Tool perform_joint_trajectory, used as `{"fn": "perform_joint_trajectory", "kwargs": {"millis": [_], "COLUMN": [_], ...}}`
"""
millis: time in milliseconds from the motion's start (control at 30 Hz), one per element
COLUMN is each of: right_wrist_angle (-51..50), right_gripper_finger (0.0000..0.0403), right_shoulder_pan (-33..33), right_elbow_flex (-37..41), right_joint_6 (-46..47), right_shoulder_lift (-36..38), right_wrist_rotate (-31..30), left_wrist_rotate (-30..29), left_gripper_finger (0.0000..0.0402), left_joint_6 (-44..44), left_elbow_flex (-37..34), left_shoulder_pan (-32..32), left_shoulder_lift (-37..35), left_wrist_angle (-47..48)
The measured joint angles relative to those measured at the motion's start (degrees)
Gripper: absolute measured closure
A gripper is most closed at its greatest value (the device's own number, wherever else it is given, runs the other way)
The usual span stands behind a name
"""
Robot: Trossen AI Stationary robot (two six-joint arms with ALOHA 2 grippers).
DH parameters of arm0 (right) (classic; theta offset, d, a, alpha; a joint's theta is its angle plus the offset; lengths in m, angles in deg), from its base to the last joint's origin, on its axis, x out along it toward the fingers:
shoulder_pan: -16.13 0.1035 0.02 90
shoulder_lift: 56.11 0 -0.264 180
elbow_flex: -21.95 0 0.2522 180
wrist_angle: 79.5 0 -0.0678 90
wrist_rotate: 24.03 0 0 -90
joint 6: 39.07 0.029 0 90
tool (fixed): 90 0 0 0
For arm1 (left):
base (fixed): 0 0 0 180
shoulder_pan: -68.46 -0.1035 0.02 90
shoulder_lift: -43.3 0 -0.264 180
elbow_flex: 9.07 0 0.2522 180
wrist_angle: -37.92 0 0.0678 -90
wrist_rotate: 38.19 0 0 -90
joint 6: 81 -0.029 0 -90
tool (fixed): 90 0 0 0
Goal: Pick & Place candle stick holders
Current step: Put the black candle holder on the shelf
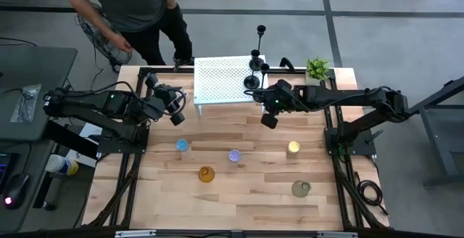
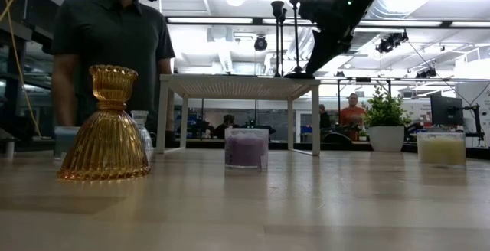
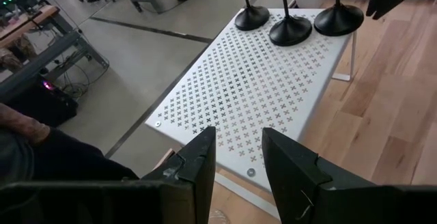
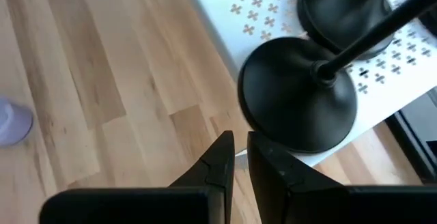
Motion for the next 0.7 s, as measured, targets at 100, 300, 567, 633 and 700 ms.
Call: {"fn": "perform_joint_trajectory", "kwargs": {"millis": [100,300,567,633,700], "right_wrist_angle": [0.15,1.06,2.97,3.16,3.38], "right_gripper_finger": [0.0369,0.0369,0.0369,0.0369,0.0369], "right_shoulder_pan": [-0.19,-0.17,-1.26,-1.88,-2.5], "right_elbow_flex": [0.0,0.0,0.0,0.0,0.0], "right_joint_6": [-0.4,-1.07,-1.26,-1.27,-1.27], "right_shoulder_lift": [0.01,-0.47,-0.82,-0.82,-0.82], "right_wrist_rotate": [-0.03,0.01,0.01,0.11,0.32], "left_wrist_rotate": [0.0,-0.02,-0.02,-0.02,-0.02], "left_gripper_finger": [0.0284,0.0284,0.0284,0.0284,0.0284], "left_joint_6": [-0.01,0.0,-0.02,-0.01,-0.01], "left_elbow_flex": [0.0,0.0,0.0,0.0,0.0], "left_shoulder_pan": [-0.01,0.0,0.0,-0.01,-0.02], "left_shoulder_lift": [0.0,0.0,0.0,0.0,0.0], "left_wrist_angle": [0.0,0.0,0.0,0.0,0.0]}}
